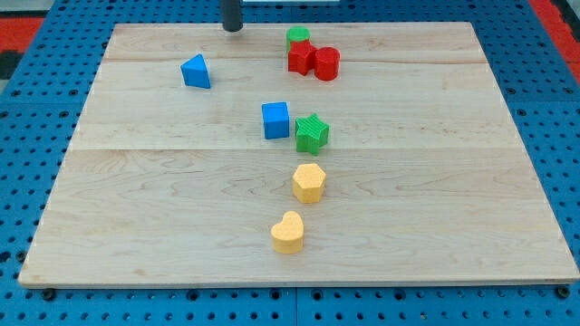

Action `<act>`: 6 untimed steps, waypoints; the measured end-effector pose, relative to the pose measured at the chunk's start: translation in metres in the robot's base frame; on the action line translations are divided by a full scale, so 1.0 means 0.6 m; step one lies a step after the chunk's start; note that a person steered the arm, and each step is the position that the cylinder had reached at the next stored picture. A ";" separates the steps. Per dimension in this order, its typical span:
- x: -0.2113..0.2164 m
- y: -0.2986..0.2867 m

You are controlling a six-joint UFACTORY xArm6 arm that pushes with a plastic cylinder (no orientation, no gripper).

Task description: Point your arm above the red circle

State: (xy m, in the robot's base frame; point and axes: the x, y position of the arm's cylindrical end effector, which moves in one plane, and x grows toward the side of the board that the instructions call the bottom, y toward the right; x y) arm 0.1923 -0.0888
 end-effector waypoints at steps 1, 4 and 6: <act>0.000 0.024; 0.011 0.198; 0.011 0.211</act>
